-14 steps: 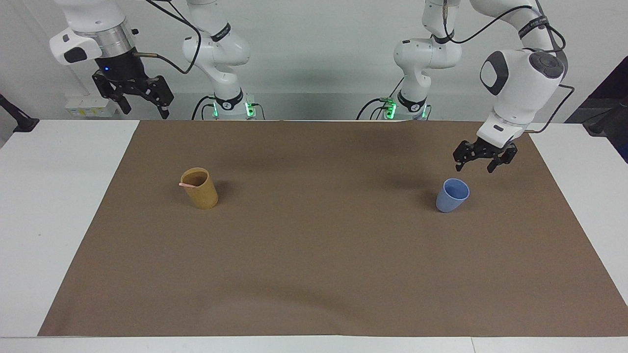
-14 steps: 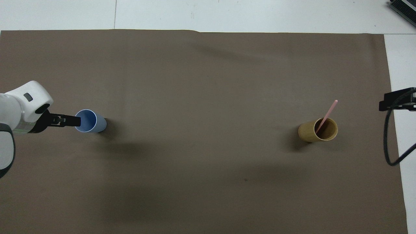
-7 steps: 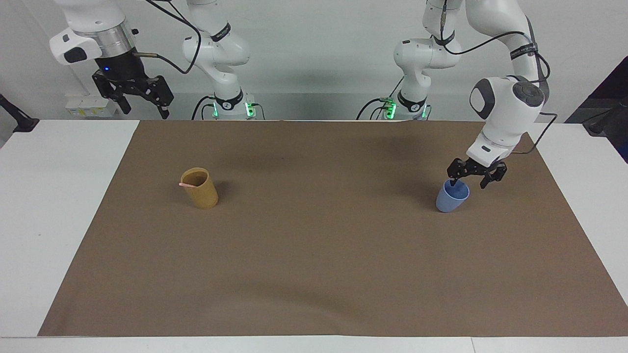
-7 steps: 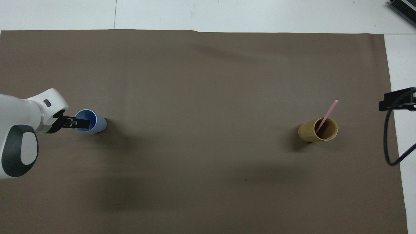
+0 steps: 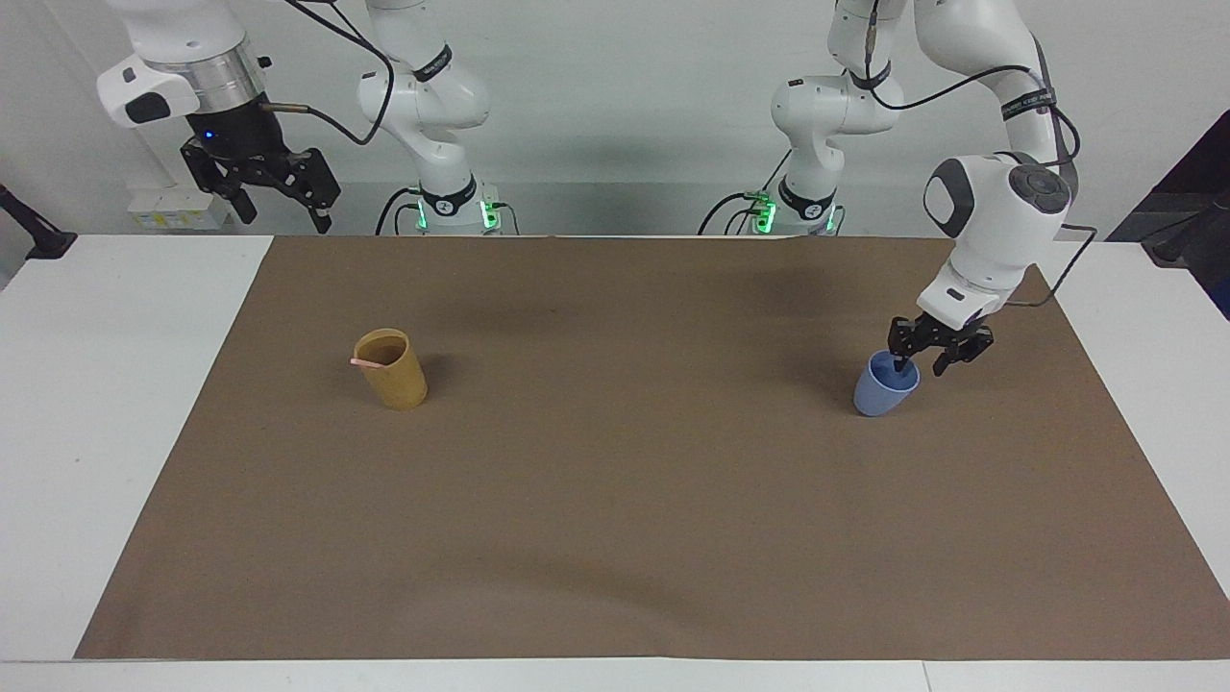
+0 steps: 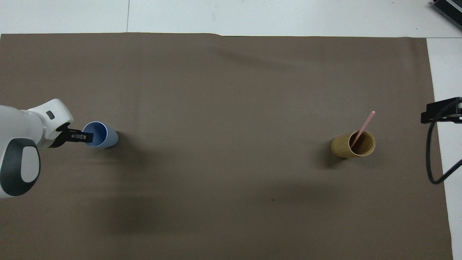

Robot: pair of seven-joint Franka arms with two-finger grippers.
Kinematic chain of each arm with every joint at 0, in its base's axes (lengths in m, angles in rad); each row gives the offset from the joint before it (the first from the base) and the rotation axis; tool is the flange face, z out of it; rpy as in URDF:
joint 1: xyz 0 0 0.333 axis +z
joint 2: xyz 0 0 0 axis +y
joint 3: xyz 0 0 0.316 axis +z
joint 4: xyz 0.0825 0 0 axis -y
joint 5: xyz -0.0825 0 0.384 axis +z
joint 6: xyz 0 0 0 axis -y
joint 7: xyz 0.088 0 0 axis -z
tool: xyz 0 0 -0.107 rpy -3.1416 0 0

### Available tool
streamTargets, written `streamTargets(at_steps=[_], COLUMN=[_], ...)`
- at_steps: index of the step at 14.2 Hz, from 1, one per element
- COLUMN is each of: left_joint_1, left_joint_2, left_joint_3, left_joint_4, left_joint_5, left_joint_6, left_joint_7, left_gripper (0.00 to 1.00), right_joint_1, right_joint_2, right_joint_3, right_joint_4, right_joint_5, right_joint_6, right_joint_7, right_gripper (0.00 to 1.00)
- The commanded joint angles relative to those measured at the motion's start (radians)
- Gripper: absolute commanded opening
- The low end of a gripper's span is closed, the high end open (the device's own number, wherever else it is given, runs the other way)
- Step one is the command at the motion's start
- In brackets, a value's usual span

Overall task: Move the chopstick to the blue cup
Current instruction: 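Reach the left gripper to the blue cup and grasp it, then carry the blue cup with the left gripper toward the table center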

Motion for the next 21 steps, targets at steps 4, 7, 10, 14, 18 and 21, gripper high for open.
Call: streamTargets(at_steps=[4,7,10,14,18,21], left_joint_1=[0.012,0.009,0.006,0.002,-0.008,-0.098], left_joint_2=[0.004,0.008,0.012,0.010,0.012,0.001], left_joint_3=[-0.003,-0.003,-0.003,-0.003,-0.013,-0.017], left_joint_4=[-0.009,-0.007,-0.009,-0.007,0.016,0.106], left_joint_5=[0.003,0.004,0.004,0.003,0.001,0.000], left_joint_6=[0.041,0.046,0.043,0.029,0.003,-0.164], left_joint_7=[0.014,0.008,0.003,0.000,-0.047,-0.176], left_gripper=[0.25,0.13,0.05,0.00,0.00,0.00], right_joint_1=[-0.010,-0.010,-0.010,-0.010,-0.010,-0.010], right_joint_2=[-0.022,-0.022,-0.022,-0.022,-0.022,-0.022], right_joint_3=[0.003,0.005,0.003,0.003,0.003,0.003], right_joint_4=[-0.022,-0.022,-0.022,-0.022,-0.022,-0.022], right_joint_5=[0.013,0.013,0.013,0.013,0.013,0.013], right_joint_6=[-0.007,-0.006,-0.006,-0.007,-0.006,-0.006], right_joint_7=[0.001,0.001,0.001,-0.001,0.001,0.001], right_gripper=[1.00,1.00,1.00,1.00,1.00,1.00])
